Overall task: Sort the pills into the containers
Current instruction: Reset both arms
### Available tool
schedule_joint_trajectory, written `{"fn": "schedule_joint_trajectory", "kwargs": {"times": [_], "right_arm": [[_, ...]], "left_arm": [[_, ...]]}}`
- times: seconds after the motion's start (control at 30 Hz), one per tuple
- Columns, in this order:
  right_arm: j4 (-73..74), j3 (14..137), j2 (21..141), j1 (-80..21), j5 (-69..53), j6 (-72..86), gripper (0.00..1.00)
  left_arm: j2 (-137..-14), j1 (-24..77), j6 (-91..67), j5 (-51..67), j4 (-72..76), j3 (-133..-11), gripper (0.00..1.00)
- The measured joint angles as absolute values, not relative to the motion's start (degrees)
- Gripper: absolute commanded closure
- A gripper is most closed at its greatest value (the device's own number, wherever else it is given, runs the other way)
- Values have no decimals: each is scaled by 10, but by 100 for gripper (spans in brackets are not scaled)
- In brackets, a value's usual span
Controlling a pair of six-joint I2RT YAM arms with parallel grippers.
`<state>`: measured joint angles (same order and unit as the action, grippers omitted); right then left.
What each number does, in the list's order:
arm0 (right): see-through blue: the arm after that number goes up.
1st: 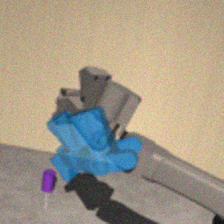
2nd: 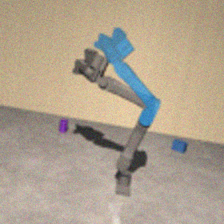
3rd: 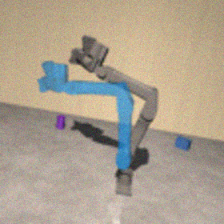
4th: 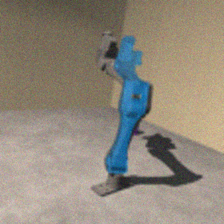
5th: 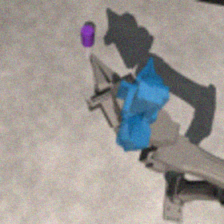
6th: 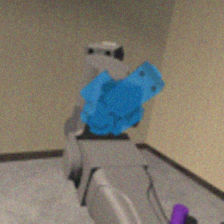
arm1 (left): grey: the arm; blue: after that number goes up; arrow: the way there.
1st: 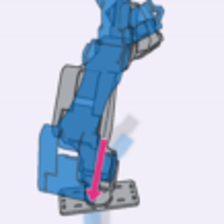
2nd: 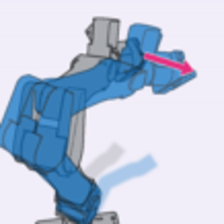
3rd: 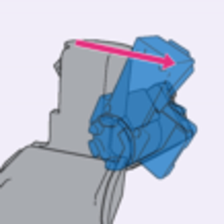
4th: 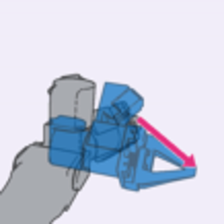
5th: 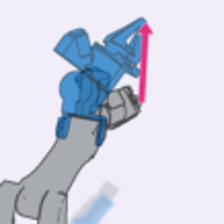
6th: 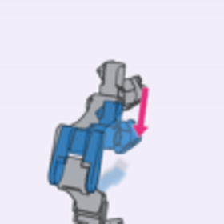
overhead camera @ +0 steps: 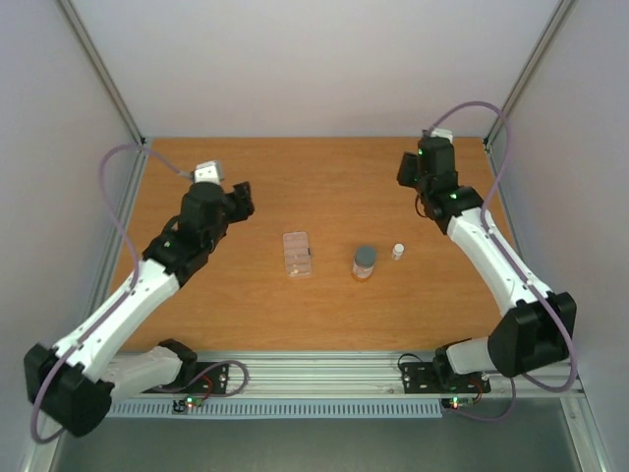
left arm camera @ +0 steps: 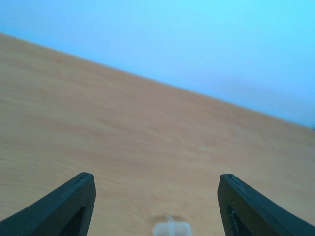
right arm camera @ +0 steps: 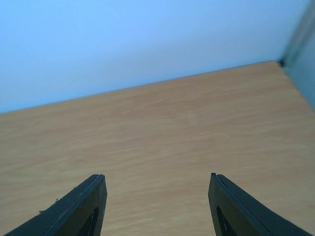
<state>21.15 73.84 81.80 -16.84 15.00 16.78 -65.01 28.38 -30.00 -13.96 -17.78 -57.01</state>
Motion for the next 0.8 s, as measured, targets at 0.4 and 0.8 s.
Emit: {"fn": "schedule_joint_trajectory", "kwargs": {"times": [0.4,0.8], "right_arm": [[166,516,599,-100,250,158,2],[201,506,589,-100,262,192,1]], "left_arm": [[-472,261,-248,-382,-84,-353,15],[-400,255,-210,-437,-71,-317,10]]}}
